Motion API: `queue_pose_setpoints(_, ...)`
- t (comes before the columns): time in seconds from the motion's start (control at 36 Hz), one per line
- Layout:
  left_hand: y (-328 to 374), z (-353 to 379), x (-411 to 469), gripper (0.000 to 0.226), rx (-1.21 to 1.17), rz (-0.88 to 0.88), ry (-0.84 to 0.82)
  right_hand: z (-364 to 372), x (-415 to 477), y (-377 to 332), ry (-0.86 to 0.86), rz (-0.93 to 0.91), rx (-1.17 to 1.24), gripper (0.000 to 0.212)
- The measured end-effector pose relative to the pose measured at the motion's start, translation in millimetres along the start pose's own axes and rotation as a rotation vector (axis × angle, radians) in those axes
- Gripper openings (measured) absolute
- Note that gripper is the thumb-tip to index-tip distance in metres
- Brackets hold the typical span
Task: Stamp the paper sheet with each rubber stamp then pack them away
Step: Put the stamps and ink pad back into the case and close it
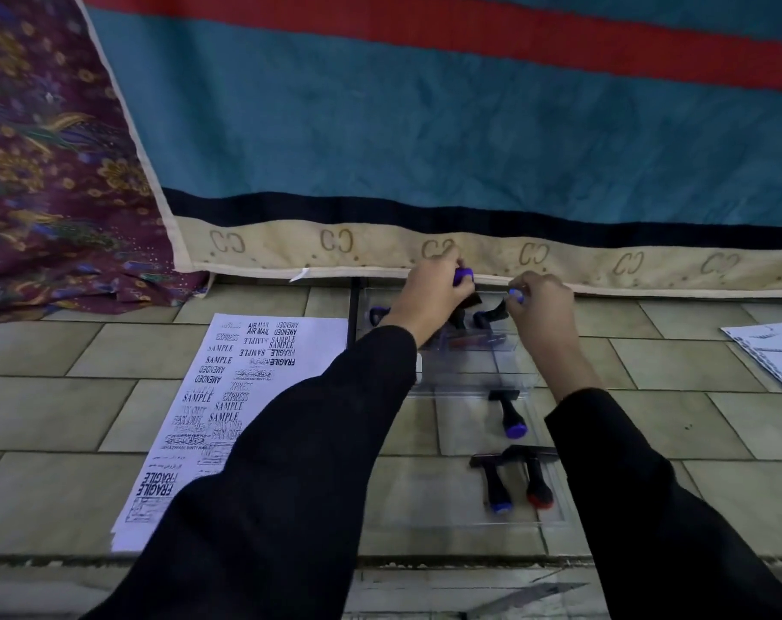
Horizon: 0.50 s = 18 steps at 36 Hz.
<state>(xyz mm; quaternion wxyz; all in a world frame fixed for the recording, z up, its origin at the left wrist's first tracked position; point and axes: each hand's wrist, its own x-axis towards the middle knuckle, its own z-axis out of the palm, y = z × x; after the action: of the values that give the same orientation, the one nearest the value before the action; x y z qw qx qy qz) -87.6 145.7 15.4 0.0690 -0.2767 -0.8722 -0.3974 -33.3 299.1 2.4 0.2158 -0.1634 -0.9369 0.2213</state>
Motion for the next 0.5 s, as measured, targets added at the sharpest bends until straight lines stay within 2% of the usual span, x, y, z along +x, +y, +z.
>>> queue_pose_setpoints(0.19,-12,28,10,0.018,0.064,-0.068,-0.080,15,20,-6,-0.121,-0.024,-0.184,0.014)
queue_pose_setpoints(0.39,-20,44,6,0.021,0.160,-0.079,-0.122,25,32,-6,-0.270,0.054,-0.286,0.018)
queue_pose_setpoints(0.5,-20,43,8,0.027,0.367,-0.026,-0.089,32,37,-6,-0.331,0.040,-0.284,0.016)
